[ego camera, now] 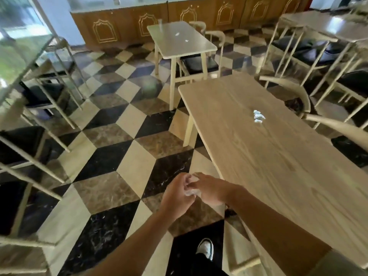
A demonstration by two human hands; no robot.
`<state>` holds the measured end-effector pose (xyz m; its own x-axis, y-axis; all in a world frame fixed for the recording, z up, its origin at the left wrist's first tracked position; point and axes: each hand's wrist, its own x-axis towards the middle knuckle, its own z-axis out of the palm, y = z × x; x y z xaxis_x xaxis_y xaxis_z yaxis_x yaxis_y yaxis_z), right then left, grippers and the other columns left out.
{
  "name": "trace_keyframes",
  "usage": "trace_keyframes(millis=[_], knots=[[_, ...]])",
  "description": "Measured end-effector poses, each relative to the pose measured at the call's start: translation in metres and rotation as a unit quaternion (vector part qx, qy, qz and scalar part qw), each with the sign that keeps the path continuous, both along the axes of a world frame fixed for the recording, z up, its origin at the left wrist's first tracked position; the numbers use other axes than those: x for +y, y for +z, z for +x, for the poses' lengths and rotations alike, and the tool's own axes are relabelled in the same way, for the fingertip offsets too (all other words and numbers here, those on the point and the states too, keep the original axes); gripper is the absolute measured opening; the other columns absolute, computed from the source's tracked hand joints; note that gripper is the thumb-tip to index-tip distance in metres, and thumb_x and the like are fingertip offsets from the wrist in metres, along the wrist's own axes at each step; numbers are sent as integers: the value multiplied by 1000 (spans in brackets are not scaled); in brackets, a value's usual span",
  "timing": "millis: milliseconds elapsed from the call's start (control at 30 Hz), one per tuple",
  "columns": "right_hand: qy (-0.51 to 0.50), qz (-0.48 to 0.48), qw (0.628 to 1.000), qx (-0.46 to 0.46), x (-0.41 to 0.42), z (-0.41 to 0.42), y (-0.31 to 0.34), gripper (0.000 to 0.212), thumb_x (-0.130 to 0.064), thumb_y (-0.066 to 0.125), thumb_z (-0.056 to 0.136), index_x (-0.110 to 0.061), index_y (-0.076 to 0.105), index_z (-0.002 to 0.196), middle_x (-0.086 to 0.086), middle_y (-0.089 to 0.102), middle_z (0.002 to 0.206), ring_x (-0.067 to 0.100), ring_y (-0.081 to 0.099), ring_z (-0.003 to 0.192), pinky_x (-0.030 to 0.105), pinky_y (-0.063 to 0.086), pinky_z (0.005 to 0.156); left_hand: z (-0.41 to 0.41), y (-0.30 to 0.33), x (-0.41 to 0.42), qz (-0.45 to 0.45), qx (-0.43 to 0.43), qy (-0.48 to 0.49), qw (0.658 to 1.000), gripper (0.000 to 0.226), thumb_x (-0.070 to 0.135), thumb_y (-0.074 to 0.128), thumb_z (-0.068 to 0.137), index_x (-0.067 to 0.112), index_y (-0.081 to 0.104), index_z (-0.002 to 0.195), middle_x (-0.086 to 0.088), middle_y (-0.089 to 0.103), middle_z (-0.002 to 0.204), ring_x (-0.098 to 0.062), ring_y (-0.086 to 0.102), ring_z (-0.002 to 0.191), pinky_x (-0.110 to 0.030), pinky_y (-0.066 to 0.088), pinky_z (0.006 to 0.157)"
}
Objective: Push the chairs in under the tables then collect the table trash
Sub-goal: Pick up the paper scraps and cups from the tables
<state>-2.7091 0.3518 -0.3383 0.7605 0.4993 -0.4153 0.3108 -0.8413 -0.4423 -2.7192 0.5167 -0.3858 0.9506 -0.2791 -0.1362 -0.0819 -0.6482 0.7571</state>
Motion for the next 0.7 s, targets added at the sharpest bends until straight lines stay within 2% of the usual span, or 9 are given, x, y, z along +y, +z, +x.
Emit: trace_keyframes(millis=[100,167,233,300,367,433,533,633,700], knots=[[-31,101,994,21,-34,80,-7,58,13,49,90,-19,61,137,10,48,148,27,46,133,35,37,107,82,3,-24,40,9,-16,999,54,25,82,84,31,52,129,27,56,108,1,58,101,-2,42,71],[-121,143,982,-4,-65,125,1,69,19,44,81,-26,66,129,3,53,142,21,46,130,31,38,103,131,13,-41,36,20,-26,999,53,27,82,83,36,50,124,32,51,102,3,56,94,-2,41,67],[-231,196,953,-13,-104,163,2,61,13,43,77,-24,73,115,-3,63,122,18,58,117,23,44,90,180,16,-70,16,39,-22,999,51,26,83,80,36,53,120,30,56,103,3,60,96,-7,44,69],[-355,262,897,11,-144,198,-7,37,1,51,81,-20,76,99,-9,71,100,10,68,92,14,48,70,224,15,-101,8,38,-27,999,51,25,83,78,32,57,122,25,60,105,2,61,99,-9,43,75],[-485,279,829,-5,-183,230,-24,29,0,59,85,-25,73,84,-15,71,73,3,66,63,17,46,53,267,8,-133,1,35,-53,998,51,29,85,78,32,58,121,18,61,107,-4,61,103,-13,44,80],[-592,272,758,-33,-218,253,-49,25,0,58,87,-21,71,87,-5,71,76,15,65,57,23,47,48,310,0,-161,11,31,-80,996,54,28,86,79,29,56,124,11,61,110,-9,59,103,-21,46,84],[-725,246,643,-7,-263,266,-91,25,-6,61,87,-12,63,111,17,64,103,32,67,72,33,56,61,364,-17,-189,18,25,-125,992,59,18,83,80,27,55,131,9,57,113,-12,57,107,-21,42,86],[-830,145,538,9,-301,283,-132,44,-26,69,84,-13,56,123,22,62,118,39,67,98,51,56,87,432,-43,-217,27,32,-197,980,60,18,81,82,24,54,135,11,53,116,-9,55,108,-13,37,82],[-867,100,489,1,-314,300,-139,48,-34,70,85,-10,56,124,22,53,125,41,63,102,48,54,91,466,-50,-234,20,17,-225,974,59,19,81,83,21,54,136,12,53,116,-7,54,105,-5,36,76]])
